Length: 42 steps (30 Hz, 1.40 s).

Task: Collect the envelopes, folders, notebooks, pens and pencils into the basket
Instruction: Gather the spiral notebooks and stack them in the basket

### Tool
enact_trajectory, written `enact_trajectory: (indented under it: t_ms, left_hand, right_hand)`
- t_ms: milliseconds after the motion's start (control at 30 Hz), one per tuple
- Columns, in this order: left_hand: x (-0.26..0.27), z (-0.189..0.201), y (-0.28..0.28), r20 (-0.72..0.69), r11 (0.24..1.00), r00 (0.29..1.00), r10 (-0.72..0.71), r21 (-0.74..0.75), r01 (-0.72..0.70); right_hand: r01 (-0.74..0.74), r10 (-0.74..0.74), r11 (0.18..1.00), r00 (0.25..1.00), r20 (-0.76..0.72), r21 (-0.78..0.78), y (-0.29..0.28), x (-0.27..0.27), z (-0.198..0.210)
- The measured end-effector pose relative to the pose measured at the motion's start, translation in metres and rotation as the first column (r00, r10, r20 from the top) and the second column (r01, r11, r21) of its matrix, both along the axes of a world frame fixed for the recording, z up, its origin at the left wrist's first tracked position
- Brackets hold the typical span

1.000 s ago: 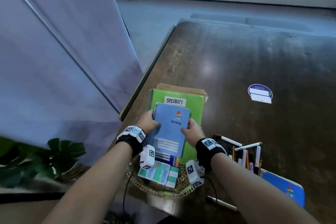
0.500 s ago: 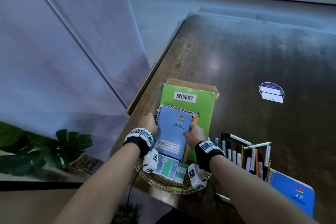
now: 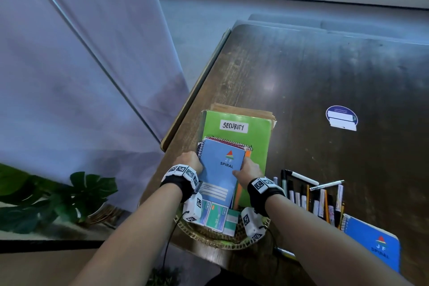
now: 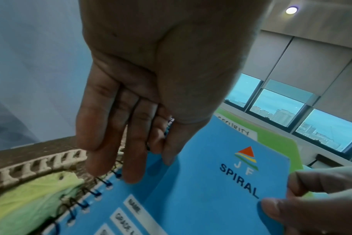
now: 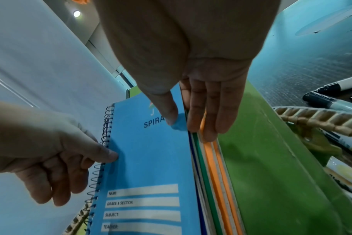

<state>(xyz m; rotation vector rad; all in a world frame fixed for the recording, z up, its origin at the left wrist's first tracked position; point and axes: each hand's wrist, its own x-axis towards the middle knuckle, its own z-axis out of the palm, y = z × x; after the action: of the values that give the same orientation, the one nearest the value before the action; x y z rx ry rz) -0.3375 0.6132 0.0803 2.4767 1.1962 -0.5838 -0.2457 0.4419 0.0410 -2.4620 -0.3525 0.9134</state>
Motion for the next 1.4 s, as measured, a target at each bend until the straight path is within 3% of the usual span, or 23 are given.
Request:
enact_trajectory:
  t_ms: [367, 633, 800, 1067, 1267, 1400]
  left_hand:
    - [0.055, 0.007, -0.077, 0.121, 0.932, 0.978, -0.169, -0.302, 0.198]
    - [0.117, -0.001, -0.203, 0.172, 0.831, 0.912, -0.372, -0.376, 0.410]
    - [0.140, -0.012, -0.276, 0.202, 0.760, 0.905, -0.374, -0.493, 0.424]
    - [0.151, -0.062, -0.374, 0.084, 0.715, 0.884, -0.460, -0.555, 0.425]
    - [0.146, -0.095, -0.414, -0.055, 0.747, 0.828, -0.558, -0.467, 0.472]
    - [0.151, -0.102, -0.426, -0.091, 0.793, 0.855, -0.511, -0.434, 0.428]
  right_hand:
    - [0.115, -0.120, 0.992, 0.988, 0.094, 0.050, -0.061, 0.027, 0.022]
    - [0.336, -0.332, 0.939, 0.941, 0.061, -0.075, -0.209, 0.055, 0.016]
    - [0.421, -0.414, 0.888, 0.907, 0.073, -0.184, -0.304, 0.069, 0.005]
    - [0.481, -0.519, 0.802, 0.855, -0.012, -0.355, -0.404, 0.082, -0.027]
    - [0.448, -0.521, 0.806, 0.847, -0.104, -0.387, -0.427, 0.079, -0.056]
    - [0.445, -0.508, 0.819, 0.855, -0.098, -0.363, -0.432, 0.080, -0.068]
